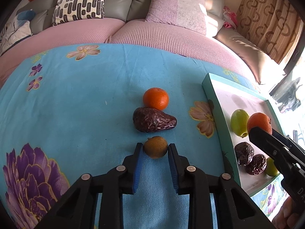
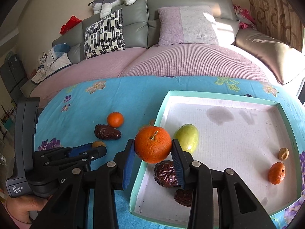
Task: Organize fruits
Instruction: 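Carry the orange and brown fruit over the tray with both tools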
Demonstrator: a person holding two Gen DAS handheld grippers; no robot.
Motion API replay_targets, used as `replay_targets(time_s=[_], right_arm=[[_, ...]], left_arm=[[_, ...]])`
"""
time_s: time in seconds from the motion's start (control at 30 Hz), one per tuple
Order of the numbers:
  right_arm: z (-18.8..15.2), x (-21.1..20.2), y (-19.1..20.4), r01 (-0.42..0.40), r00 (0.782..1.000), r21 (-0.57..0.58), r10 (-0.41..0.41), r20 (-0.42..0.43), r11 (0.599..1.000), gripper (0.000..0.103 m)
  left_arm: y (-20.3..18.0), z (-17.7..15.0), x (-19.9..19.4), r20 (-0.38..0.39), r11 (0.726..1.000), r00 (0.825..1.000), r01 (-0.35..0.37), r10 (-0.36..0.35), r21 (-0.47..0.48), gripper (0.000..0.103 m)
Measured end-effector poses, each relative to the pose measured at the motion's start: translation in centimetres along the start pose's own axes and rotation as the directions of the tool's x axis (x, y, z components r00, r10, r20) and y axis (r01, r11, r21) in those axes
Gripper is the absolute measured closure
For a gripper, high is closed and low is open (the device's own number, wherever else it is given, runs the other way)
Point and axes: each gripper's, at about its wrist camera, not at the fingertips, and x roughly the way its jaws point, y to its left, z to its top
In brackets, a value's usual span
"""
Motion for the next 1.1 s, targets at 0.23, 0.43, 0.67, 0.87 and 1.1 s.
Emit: replay_targets(time_s=[0.23, 0.43, 0.67, 0.87, 1.1], right_arm=[[0.1, -0.8, -1.8, 0.036, 0.999, 0.030, -0.036, 0.012, 0.999, 0.063], [0.0, -2.8, -6.5, 0.179, 0.983, 0.120, -0.183, 0.024, 0.977, 0.063], [-0.1, -4.4, -10.5, 0.253, 0.964, 0.192, -0.264, 0.038, 0.948, 0.063], [0.6, -3.3, -12.1, 0.248, 0.965, 0.204, -0.260, 0.032, 0.947, 0.063], [0.8, -1.0, -13.0, 0.282, 0.959, 0.176, -0.285, -0.010, 0.943, 0.063]], left_arm=[[-2.2, 0.5, -2.2, 0.065, 0.998, 0.997, 0.039, -0.042, 0.042, 0.075], [-5.7, 0.8, -3.3, 0.093, 0.984, 0.987, 0.121, -0.134, 0.132, 0.075], [-9.5, 1.5, -2.6, 0.068, 0.963, 0.983, 0.154, -0.173, 0.221, 0.075], [-11.4, 4.3, -0.7, 0.063, 0.957, 0.984, 0.147, -0.168, 0.252, 0.075], [-12.1, 6.7, 1.9, 0.040, 0.957, 0.987, 0.140, -0.155, 0.254, 0.075]])
